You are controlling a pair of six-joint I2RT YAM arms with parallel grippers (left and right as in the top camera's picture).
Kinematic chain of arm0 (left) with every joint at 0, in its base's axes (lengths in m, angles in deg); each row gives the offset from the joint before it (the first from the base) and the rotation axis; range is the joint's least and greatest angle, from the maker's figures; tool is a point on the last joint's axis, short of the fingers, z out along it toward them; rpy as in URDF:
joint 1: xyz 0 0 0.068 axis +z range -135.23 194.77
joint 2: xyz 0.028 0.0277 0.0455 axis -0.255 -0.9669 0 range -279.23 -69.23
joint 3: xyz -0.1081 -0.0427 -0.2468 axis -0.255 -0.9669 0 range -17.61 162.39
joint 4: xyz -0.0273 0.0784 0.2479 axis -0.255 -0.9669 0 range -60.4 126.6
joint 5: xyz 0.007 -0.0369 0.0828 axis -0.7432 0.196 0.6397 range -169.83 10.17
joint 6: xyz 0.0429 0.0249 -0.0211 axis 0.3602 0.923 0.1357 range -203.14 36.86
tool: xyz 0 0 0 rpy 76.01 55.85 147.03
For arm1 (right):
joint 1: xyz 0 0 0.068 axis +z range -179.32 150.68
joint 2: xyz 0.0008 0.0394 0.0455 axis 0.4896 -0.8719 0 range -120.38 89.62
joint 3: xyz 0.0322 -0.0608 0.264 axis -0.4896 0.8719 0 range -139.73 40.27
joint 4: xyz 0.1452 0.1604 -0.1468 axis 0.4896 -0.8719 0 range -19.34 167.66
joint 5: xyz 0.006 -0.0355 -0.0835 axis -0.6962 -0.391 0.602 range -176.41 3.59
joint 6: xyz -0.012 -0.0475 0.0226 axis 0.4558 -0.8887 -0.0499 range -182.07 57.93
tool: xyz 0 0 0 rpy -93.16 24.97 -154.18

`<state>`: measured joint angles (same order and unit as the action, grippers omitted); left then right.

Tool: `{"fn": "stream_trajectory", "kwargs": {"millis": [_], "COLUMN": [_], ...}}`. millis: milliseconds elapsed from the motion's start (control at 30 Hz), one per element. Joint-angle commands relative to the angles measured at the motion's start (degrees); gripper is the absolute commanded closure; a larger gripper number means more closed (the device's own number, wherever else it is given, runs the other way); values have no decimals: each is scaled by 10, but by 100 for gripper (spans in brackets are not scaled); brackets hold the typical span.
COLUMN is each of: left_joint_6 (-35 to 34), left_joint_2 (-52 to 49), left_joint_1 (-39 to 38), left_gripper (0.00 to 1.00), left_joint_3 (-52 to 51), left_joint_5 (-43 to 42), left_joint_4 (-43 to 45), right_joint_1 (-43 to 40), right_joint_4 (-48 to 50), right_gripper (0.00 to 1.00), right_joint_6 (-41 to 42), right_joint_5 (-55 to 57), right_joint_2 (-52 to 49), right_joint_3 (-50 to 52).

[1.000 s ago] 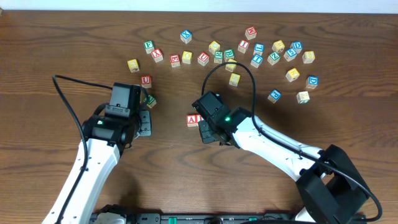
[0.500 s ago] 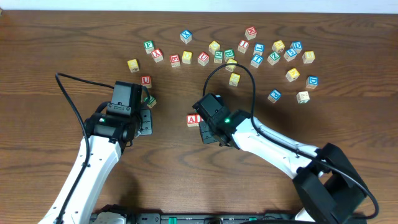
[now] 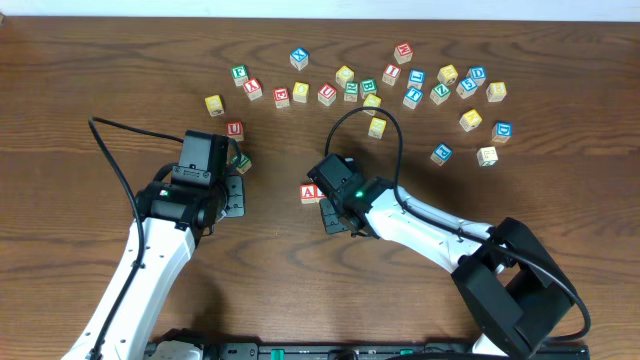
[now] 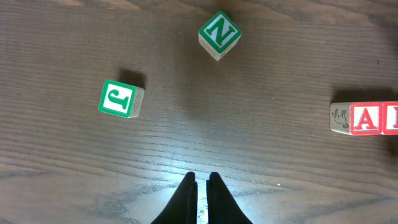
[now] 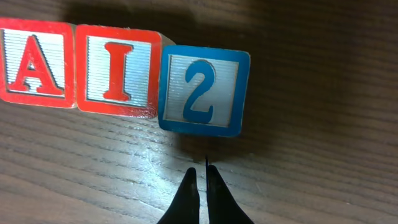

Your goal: Spell out AI2

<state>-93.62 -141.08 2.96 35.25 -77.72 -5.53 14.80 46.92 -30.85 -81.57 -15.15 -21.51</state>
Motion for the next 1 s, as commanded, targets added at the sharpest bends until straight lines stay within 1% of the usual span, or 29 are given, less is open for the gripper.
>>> {"fn": "stream_trajectory", "kwargs": {"millis": [0, 967], "left_joint_6": [1, 1], "left_joint_2": [-3, -3], "left_joint_1": [3, 3], "left_gripper": [92, 92], "left_joint_3": [15, 15], "left_joint_5": [9, 9], "left_joint_4": [0, 0], "right_joint_1": [0, 0], "right_joint_4": [2, 14], "right_gripper": [99, 99], "right_joint_6": [9, 9], "right_joint_5": [8, 23], "right_joint_2": [-2, -2], "right_joint_3": [3, 3]}}
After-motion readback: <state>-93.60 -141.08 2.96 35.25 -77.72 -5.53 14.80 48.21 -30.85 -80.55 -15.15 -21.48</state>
